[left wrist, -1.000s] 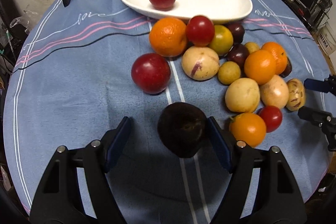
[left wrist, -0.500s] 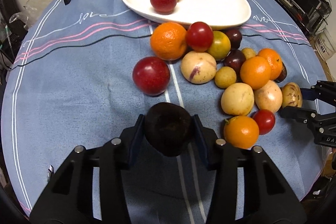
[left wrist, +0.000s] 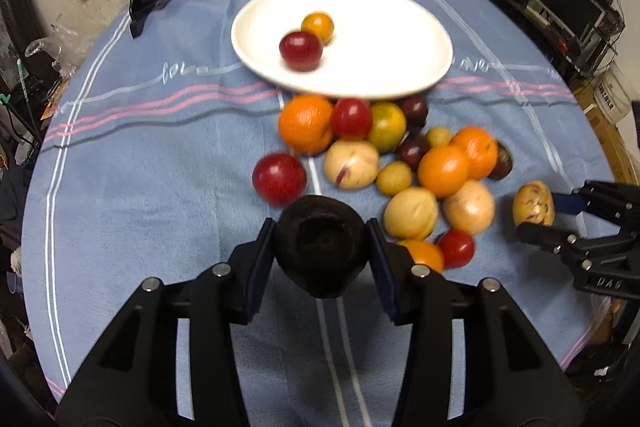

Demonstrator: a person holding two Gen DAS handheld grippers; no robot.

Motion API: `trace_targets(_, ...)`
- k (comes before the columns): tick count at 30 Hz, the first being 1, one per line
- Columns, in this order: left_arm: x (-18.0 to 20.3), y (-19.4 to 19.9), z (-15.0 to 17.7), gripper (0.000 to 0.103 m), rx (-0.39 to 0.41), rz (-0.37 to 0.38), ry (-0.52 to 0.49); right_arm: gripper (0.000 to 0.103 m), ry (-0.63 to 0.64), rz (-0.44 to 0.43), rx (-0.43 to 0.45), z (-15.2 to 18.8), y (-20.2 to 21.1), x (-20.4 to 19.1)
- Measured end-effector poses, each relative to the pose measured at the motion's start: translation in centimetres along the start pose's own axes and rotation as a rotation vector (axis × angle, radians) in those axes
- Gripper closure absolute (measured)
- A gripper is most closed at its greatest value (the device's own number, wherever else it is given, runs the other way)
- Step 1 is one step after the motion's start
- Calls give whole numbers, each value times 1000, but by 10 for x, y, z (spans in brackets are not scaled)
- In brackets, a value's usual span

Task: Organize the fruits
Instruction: 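Grasp the dark purple plum with the left tool while the right grasps the spotted yellow pear, then carry the purple plum and yellow pear in both tools over the plate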

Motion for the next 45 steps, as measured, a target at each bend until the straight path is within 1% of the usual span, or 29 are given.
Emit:
trace_targets(2, 5, 11, -13, 57, 24, 13, 0, 58, 2, 0, 19, -6, 7, -2)
trace_targets(6, 14, 30, -40, 57, 62, -2, -7, 58, 6, -13, 84, -29, 30, -4)
trace_targets(11, 26, 51, -73, 57, 121, 12, -12, 58, 32, -3, 186, -66, 65, -5)
trace_targets(14, 30, 60, -91, 57, 145, 5, -12, 58, 47, -4, 250, -89, 85, -7)
trace_targets(20, 39, 74, -119, 57, 189, 12, -13, 58, 56, -17, 319, -116, 102, -9)
trace_targets(33, 40, 57, -149, 57, 193, -11, -11, 58, 61, -35, 337, -148, 92, -2)
trace_targets(45, 36, 23, -173, 57, 159, -35, 5, 58, 55, -30, 314, -171, 68, 16)
Point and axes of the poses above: each gripper's, at about its wrist camera, not at the fingertips, and y roughly against the way its jaws point, x to its right, z to its underside, the point moved 8 cm from there along -y, roughly the way its jaws point, and after that the axes turned 10 degrees about y, right-handed, at the moved point
